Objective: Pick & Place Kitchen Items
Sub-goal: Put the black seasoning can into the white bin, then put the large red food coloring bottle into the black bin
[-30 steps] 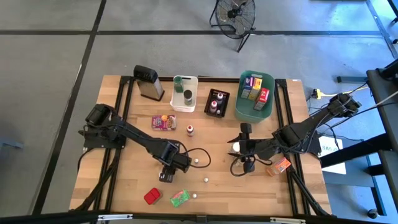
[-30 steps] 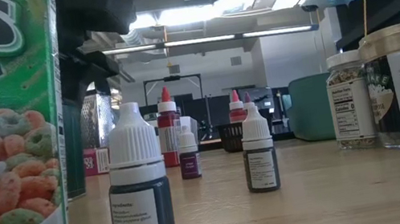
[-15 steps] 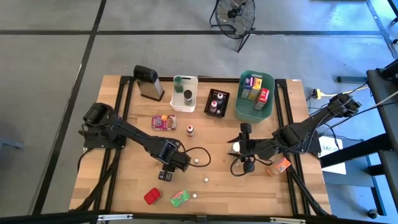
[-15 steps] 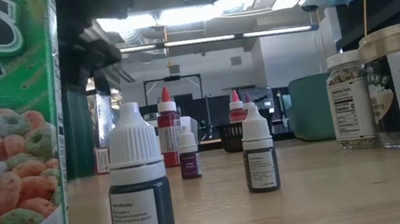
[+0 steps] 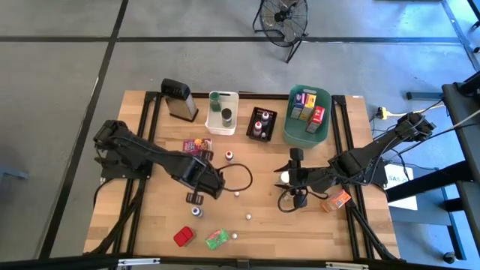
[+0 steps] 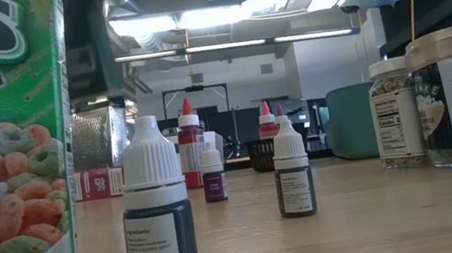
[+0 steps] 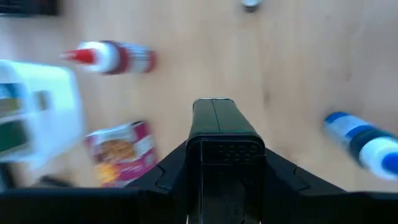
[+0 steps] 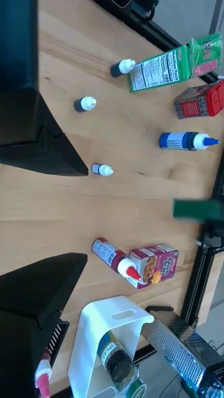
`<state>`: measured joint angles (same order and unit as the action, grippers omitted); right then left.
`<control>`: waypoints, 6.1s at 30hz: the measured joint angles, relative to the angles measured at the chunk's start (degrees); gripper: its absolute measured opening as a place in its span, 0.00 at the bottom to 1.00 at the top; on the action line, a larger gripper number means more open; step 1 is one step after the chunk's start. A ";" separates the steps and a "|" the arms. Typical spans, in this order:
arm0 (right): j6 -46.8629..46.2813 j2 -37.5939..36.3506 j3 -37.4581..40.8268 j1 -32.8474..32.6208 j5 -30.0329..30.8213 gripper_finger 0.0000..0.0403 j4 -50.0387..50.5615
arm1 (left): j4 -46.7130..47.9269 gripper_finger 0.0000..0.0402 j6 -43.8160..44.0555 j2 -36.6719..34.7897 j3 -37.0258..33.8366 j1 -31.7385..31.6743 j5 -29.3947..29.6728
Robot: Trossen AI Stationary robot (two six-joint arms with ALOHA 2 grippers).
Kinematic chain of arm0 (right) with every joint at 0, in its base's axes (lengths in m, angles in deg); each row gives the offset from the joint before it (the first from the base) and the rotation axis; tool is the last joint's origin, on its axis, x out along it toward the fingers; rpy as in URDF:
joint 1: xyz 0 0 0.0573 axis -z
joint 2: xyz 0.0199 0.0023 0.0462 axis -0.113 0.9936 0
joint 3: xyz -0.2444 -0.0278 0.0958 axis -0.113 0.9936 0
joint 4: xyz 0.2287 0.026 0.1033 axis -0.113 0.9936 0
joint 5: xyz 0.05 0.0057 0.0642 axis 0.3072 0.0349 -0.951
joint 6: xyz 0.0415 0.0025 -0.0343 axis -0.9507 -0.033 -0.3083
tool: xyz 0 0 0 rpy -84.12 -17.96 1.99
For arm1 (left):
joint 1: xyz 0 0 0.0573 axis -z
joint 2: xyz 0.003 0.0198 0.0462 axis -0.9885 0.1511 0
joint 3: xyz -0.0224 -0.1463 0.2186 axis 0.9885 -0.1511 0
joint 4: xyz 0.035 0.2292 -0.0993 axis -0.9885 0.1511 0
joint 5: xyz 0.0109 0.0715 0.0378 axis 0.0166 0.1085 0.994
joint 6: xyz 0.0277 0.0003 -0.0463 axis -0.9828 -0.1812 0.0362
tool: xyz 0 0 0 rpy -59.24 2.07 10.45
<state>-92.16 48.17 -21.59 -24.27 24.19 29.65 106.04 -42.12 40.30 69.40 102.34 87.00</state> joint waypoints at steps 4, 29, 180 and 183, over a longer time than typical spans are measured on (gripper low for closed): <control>-0.01 -0.02 0.00 0.00 -0.02 0.53 0.00 | 5.59 0.31 -3.58 0.00 6.55 -2.33 3.29; -0.01 -0.02 0.00 0.55 -0.08 0.53 0.00 | 6.66 0.31 -31.03 0.07 16.28 -40.73 -4.91; 1.52 2.86 0.00 1.97 -0.17 0.53 0.31 | -10.42 0.58 -38.09 12.55 14.23 -56.89 -21.37; 1.50 2.86 0.00 2.01 0.13 0.53 -0.48 | -10.20 0.58 -35.63 9.41 14.31 -55.69 -21.30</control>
<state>-90.66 51.03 -21.59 -22.26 24.32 29.16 95.84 -77.75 49.71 83.71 46.65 65.69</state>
